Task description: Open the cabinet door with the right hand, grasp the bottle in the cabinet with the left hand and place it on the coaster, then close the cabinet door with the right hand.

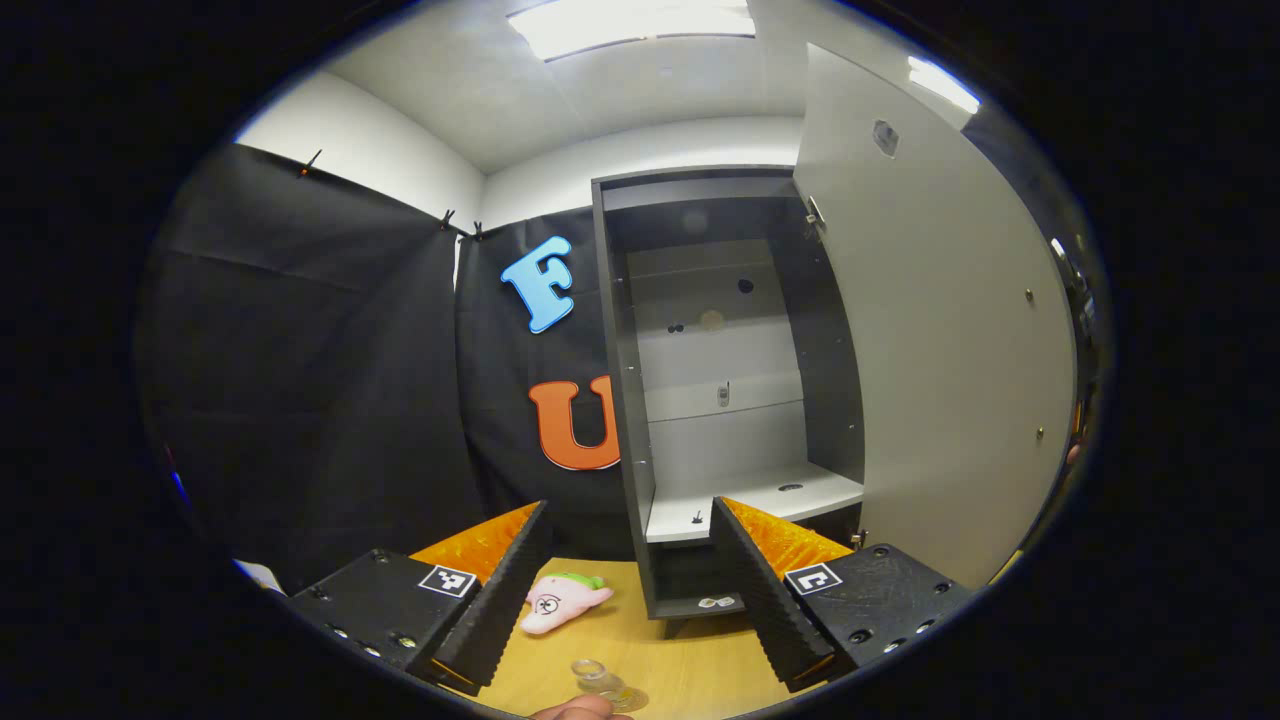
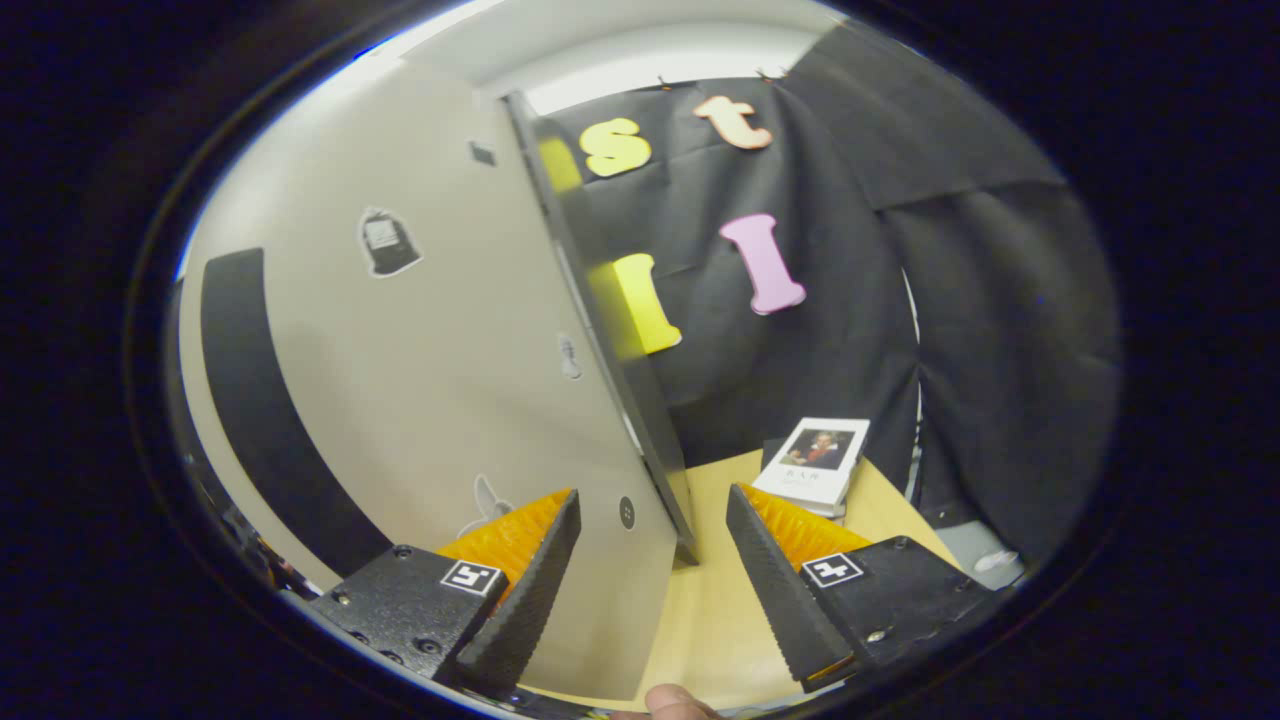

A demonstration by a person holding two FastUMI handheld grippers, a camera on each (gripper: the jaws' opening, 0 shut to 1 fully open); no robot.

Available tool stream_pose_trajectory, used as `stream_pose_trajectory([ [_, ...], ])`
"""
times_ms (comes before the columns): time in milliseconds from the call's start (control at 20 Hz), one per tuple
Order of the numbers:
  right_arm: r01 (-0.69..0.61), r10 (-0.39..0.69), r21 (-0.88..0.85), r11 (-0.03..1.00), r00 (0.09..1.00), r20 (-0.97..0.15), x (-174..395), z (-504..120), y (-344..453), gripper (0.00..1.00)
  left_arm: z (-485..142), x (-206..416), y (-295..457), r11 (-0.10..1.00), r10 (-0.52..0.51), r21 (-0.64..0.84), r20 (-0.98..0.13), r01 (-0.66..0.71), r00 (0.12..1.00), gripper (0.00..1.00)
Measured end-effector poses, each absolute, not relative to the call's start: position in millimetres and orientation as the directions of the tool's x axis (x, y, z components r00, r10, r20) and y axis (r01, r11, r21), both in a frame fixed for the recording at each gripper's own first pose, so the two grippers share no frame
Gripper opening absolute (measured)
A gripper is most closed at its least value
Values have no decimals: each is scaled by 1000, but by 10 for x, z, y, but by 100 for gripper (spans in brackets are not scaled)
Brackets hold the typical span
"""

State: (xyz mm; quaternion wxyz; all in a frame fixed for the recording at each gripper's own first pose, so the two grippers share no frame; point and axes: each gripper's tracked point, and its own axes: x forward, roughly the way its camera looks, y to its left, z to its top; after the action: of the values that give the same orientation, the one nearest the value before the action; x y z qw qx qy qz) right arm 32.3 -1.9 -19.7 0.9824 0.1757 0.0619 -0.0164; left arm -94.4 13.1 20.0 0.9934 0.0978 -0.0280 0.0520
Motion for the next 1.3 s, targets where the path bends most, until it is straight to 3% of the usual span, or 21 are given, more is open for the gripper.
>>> stream_pose_trajectory([
  [300, -20, 59, 289, 957, 990, -125, 559, -122, 830, 95, 128, -779, 490, 974, 66, 216, 52, -76, 996, 96],
  [350, -27, 60, 303, 953, 993, -102, 651, -48, 906, 88, 110, -749, 532, 975, 54, 214, 52, -64, 997, 96],
  [400, -41, 69, 323, 945, 995, -76, 688, 11, 1006, 95, 98, -734, 593, 977, 41, 207, 55, -52, 998, 96],
  [450, -54, 76, 342, 938, 996, -52, 733, 79, 1116, 89, 94, -714, 665, 979, 30, 202, 55, -41, 998, 96],
  [500, -61, 79, 352, 934, 996, -36, 767, 141, 1205, 89, 66, -711, 733, 980, 21, 196, 51, -31, 998, 96],
  [550, -59, 77, 350, 935, 996, -39, 814, 157, 1274, 97, 18, -707, 783, 982, 7, 187, 46, -16, 999, 96],
  [600, -56, 76, 341, 938, 996, -47, 854, 148, 1324, 92, -24, -713, 809, 984, -10, 180, 39, 2, 999, 96],
  [650, -53, 77, 329, 943, 995, -59, 883, 142, 1374, 98, -69, -722, 857, 984, -21, 177, 30, 16, 999, 96],
  [750, -48, 72, 313, 948, 995, -65, 912, 170, 1416, 93, -184, -720, 898, 984, -33, 176, -2, 32, 999, 96],
  [1300, -58, 68, 240, 969, 997, -33, 1115, 405, 1239, 99, -242, -668, 421, 985, -87, 143, -56, 94, 995, 96],
])
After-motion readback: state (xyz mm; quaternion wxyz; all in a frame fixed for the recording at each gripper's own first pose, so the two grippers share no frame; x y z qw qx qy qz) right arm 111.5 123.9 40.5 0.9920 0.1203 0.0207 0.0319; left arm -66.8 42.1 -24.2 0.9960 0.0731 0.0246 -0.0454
